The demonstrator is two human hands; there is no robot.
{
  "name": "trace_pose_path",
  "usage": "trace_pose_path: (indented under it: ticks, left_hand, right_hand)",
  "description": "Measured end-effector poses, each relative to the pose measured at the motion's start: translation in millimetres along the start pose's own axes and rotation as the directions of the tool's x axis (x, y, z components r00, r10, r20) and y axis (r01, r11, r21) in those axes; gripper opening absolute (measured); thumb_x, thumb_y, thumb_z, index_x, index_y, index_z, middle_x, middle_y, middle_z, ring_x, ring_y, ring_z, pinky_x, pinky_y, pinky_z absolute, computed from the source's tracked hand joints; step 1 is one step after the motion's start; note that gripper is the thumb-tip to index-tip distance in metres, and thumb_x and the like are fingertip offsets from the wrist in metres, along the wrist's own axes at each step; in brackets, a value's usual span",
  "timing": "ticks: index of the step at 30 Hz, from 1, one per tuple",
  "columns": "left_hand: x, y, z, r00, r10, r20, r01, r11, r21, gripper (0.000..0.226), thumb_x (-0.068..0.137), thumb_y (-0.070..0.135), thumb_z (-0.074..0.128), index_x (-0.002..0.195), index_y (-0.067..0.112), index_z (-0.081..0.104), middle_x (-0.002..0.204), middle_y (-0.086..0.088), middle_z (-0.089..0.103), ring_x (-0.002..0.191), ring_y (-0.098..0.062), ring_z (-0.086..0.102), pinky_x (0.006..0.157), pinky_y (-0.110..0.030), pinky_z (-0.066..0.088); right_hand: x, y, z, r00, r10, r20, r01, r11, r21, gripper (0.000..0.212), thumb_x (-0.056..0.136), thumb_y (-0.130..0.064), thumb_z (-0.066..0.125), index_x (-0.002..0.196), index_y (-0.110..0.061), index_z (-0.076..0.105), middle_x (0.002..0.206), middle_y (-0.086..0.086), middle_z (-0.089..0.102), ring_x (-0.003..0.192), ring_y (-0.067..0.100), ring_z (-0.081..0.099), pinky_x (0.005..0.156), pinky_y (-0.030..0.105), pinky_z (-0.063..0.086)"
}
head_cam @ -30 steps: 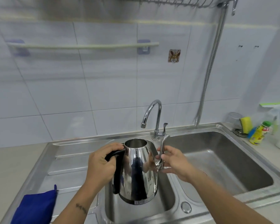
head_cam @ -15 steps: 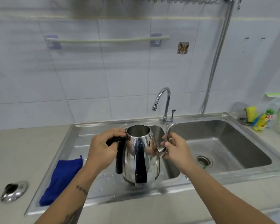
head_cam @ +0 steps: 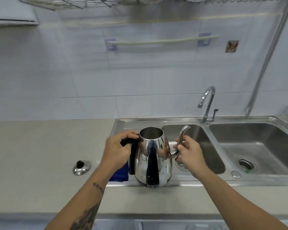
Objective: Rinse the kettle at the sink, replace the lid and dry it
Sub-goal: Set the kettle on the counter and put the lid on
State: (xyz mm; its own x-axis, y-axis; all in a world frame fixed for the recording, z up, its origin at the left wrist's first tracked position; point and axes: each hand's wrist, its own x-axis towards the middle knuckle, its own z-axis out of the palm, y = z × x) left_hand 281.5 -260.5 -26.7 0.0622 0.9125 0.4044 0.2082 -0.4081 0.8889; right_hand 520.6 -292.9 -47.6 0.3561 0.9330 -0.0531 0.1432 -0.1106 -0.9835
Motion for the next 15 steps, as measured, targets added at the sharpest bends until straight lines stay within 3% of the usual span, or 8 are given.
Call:
trace_pose_path:
  ticks: [4, 8, 11, 15]
  left_hand:
    - [19, -30, -69, 0.999, 0.015, -0.033, -0.015, 1.000, 0.004, 0.058, 0.074, -0.030, 0.052, 0.079, 0.022, 0.075, 0.094, 0.012, 0.076, 0.098, -0.009, 0.071, 0.091, -0.024, 0.055]
    - [45, -64, -143, 0.999, 0.033, 0.015, -0.033, 0.999, 0.043, 0.049, 0.075, -0.027, 0.055, 0.084, 0.016, 0.077, 0.097, 0.010, 0.075, 0.098, -0.007, 0.071, 0.089, -0.020, 0.054]
    - [70, -92, -193, 0.999, 0.039, 0.031, -0.041, 0.998, 0.055, 0.044, 0.076, -0.026, 0.056, 0.086, 0.012, 0.077, 0.100, 0.008, 0.075, 0.098, -0.005, 0.070, 0.089, -0.019, 0.054]
    - [102, -122, -244, 0.999, 0.027, 0.026, -0.028, 0.999, 0.037, 0.053, 0.077, -0.027, 0.055, 0.083, 0.022, 0.075, 0.099, 0.011, 0.074, 0.098, -0.004, 0.070, 0.090, -0.021, 0.055]
  right_hand:
    - [4, -9, 74, 1.000, -0.021, 0.023, 0.021, 1.000, -0.006, 0.028, 0.098, 0.004, 0.045, 0.097, -0.017, 0.064, 0.094, 0.009, 0.070, 0.086, 0.020, 0.065, 0.073, 0.051, 0.061]
    - [15, -18, 161, 1.000, -0.022, 0.008, 0.022, 1.000, 0.016, 0.030, 0.098, 0.004, 0.045, 0.096, -0.021, 0.062, 0.097, 0.008, 0.069, 0.092, 0.020, 0.066, 0.076, 0.051, 0.062]
    - [27, -25, 223, 1.000, -0.019, -0.015, 0.019, 0.999, 0.034, 0.029, 0.100, 0.003, 0.045, 0.101, -0.021, 0.063, 0.101, 0.009, 0.069, 0.095, 0.022, 0.066, 0.071, 0.045, 0.062]
    - [42, -33, 289, 0.998, 0.016, -0.057, -0.013, 0.998, 0.055, 0.034, 0.098, 0.002, 0.045, 0.095, -0.025, 0.064, 0.100, 0.008, 0.070, 0.092, 0.023, 0.067, 0.081, 0.060, 0.060]
